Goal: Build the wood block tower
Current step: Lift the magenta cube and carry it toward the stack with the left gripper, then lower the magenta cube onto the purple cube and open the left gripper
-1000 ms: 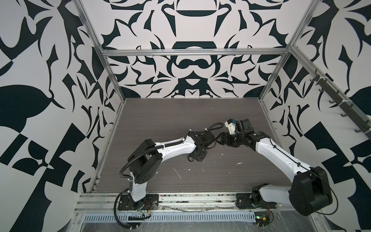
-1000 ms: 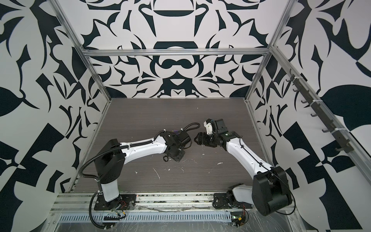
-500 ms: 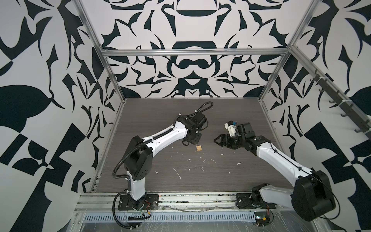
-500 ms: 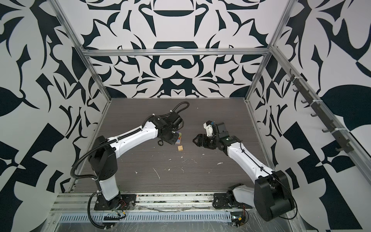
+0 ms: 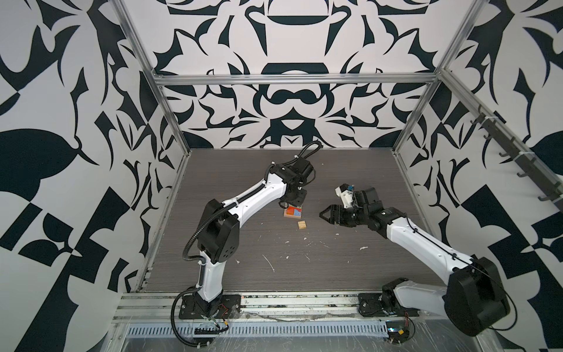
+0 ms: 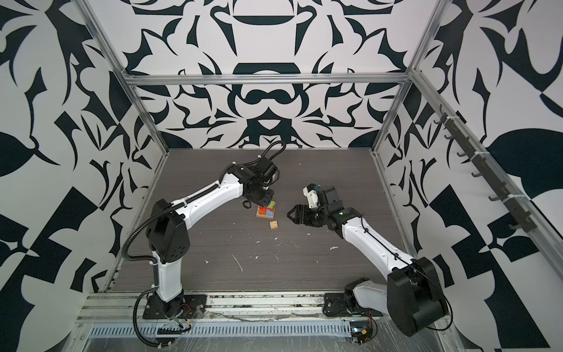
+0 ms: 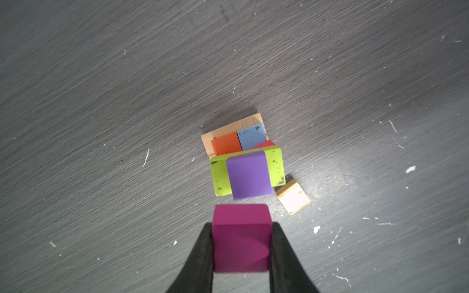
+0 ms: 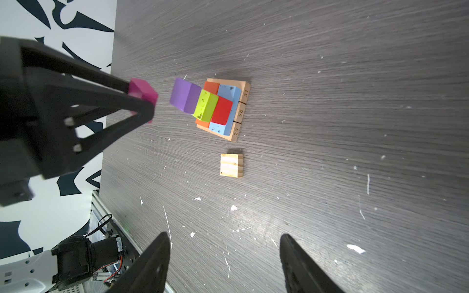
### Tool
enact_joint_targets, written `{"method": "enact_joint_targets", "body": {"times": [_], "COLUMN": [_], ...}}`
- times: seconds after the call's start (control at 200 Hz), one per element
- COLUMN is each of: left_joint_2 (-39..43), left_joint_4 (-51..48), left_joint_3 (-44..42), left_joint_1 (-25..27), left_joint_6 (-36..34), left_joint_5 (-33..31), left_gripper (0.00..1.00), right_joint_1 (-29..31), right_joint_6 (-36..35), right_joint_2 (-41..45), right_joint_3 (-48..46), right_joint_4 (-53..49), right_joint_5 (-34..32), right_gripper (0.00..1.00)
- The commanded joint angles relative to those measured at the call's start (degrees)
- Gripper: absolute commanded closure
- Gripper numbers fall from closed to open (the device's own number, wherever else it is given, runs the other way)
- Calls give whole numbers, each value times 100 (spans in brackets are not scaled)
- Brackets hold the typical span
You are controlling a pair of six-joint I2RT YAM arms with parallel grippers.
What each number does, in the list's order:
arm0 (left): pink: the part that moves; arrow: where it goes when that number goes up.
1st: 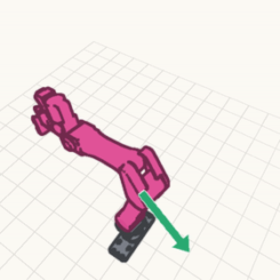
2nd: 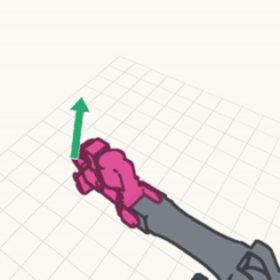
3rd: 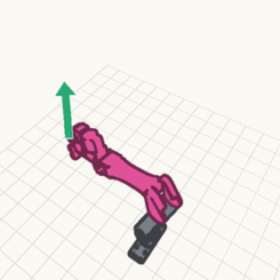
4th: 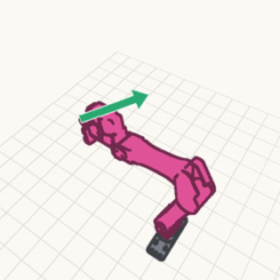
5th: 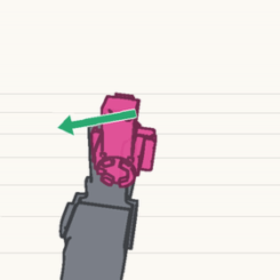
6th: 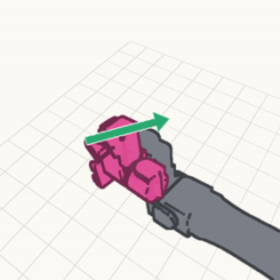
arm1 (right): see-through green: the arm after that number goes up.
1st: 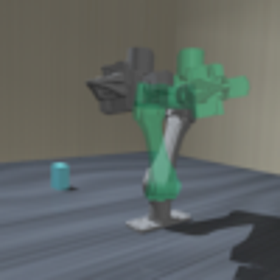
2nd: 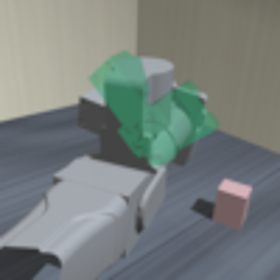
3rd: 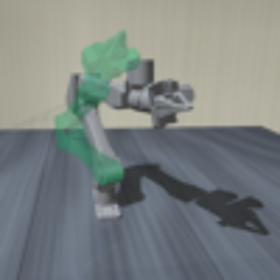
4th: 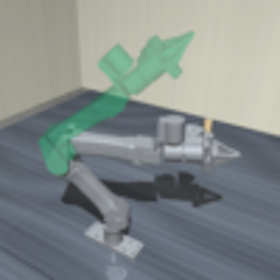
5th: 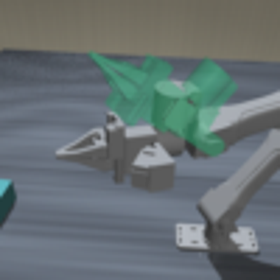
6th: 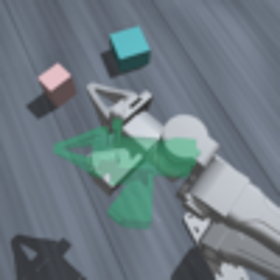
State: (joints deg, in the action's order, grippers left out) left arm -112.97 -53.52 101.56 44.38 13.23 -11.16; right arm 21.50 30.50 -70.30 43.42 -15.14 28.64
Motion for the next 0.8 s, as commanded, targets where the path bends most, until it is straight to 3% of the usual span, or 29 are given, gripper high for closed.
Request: {"method": "enact_joint_targets", "body": {"times": [0.0,0.795], "left_joint_2": [-151,-633], "left_joint_4": [-347,-691], "left_joint_3": [340,973], "left_joint_1": [-44,-53], "left_joint_6": [139,1586], "left_joint_5": [72,128], "left_gripper": [77,75], "right_joint_1": [39,172], "right_joint_6": [44,73], "right_joint_2": [79,47], "right_joint_3": [62,43], "right_joint_4": [80,99], "right_joint_5": [-104,-192], "right_gripper": [27,27]}}
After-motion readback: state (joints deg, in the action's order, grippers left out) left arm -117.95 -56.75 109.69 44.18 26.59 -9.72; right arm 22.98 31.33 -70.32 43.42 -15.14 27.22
